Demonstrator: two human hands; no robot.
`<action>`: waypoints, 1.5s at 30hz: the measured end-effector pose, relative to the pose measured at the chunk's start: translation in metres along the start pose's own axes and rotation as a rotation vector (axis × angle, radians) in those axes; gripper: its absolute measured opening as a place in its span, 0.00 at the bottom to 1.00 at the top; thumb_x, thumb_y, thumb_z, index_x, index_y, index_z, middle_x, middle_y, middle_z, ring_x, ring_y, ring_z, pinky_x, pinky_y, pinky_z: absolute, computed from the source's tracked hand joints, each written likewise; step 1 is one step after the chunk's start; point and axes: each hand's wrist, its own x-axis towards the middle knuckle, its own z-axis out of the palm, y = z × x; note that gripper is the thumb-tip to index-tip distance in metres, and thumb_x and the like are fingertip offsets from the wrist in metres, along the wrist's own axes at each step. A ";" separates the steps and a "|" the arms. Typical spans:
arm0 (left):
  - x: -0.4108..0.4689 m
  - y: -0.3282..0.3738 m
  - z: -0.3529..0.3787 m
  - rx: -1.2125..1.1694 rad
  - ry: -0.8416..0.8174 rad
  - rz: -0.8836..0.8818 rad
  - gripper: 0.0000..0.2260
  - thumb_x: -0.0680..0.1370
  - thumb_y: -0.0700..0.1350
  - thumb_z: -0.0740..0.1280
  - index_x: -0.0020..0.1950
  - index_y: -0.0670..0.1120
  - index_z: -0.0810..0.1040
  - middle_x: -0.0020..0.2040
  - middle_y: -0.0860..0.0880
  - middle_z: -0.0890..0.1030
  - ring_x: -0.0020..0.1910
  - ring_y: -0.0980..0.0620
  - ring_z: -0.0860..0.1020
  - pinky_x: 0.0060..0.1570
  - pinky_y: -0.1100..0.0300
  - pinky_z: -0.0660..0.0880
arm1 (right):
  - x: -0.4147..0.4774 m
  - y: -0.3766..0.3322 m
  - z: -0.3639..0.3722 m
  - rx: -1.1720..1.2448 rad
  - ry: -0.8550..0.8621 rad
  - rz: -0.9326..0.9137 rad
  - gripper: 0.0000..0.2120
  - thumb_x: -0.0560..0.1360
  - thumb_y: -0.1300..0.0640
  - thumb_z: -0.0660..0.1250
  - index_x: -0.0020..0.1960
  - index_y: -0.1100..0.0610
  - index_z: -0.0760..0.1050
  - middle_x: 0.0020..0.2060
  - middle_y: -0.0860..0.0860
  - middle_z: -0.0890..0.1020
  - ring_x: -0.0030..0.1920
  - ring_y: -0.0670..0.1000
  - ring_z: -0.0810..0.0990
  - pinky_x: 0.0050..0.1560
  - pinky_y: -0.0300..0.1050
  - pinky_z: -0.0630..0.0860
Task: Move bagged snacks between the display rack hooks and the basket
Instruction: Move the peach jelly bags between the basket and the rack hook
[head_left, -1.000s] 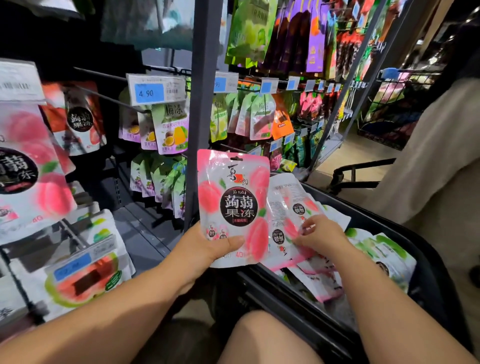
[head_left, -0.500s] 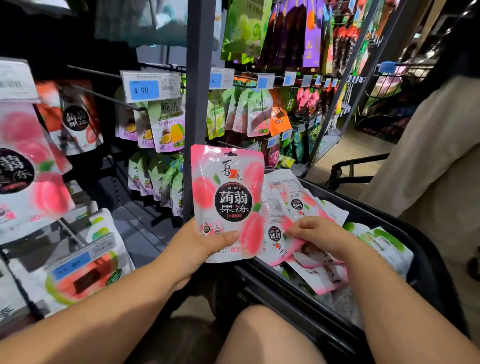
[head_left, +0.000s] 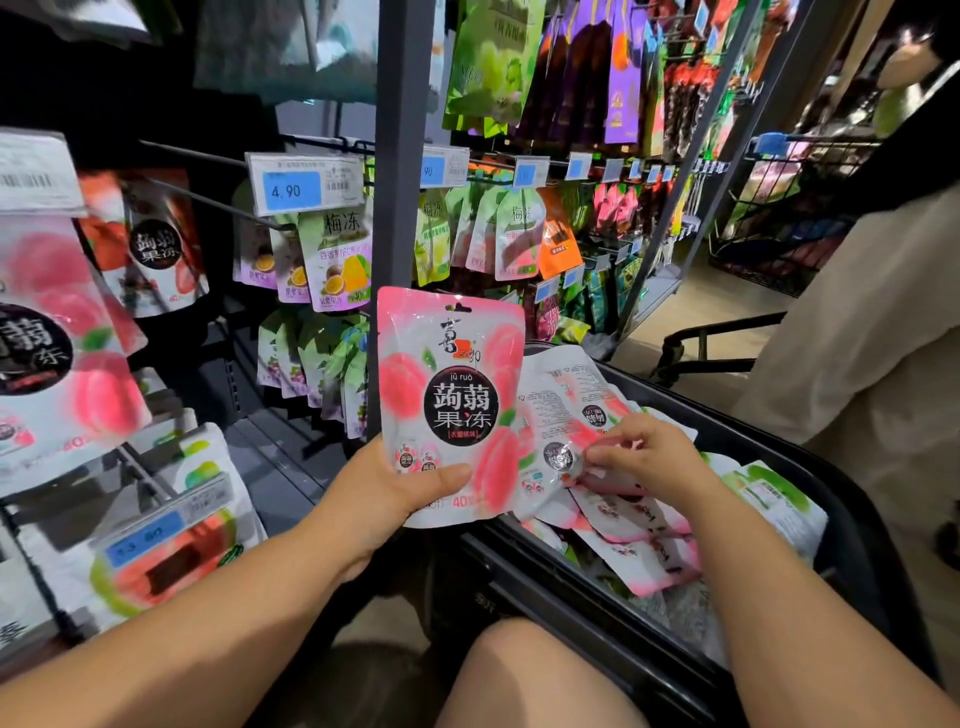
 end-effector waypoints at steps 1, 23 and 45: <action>0.000 0.000 -0.001 -0.003 -0.003 -0.005 0.25 0.66 0.40 0.79 0.61 0.48 0.79 0.55 0.48 0.85 0.55 0.48 0.83 0.59 0.51 0.76 | 0.002 0.002 -0.001 -0.032 0.040 -0.023 0.02 0.69 0.62 0.77 0.42 0.59 0.85 0.40 0.48 0.76 0.41 0.41 0.77 0.44 0.37 0.71; 0.005 -0.005 -0.003 0.031 -0.004 0.017 0.26 0.65 0.44 0.78 0.62 0.49 0.79 0.55 0.49 0.85 0.56 0.48 0.82 0.64 0.45 0.74 | -0.001 -0.024 0.008 0.786 0.434 -0.084 0.07 0.78 0.57 0.67 0.42 0.51 0.75 0.33 0.48 0.83 0.33 0.50 0.82 0.40 0.49 0.80; 0.007 0.005 -0.013 -0.006 0.127 0.041 0.22 0.66 0.40 0.78 0.59 0.48 0.80 0.54 0.48 0.85 0.56 0.47 0.83 0.60 0.50 0.77 | -0.001 -0.001 0.018 0.708 -0.242 0.109 0.27 0.48 0.51 0.86 0.32 0.67 0.78 0.23 0.60 0.75 0.21 0.53 0.74 0.24 0.42 0.70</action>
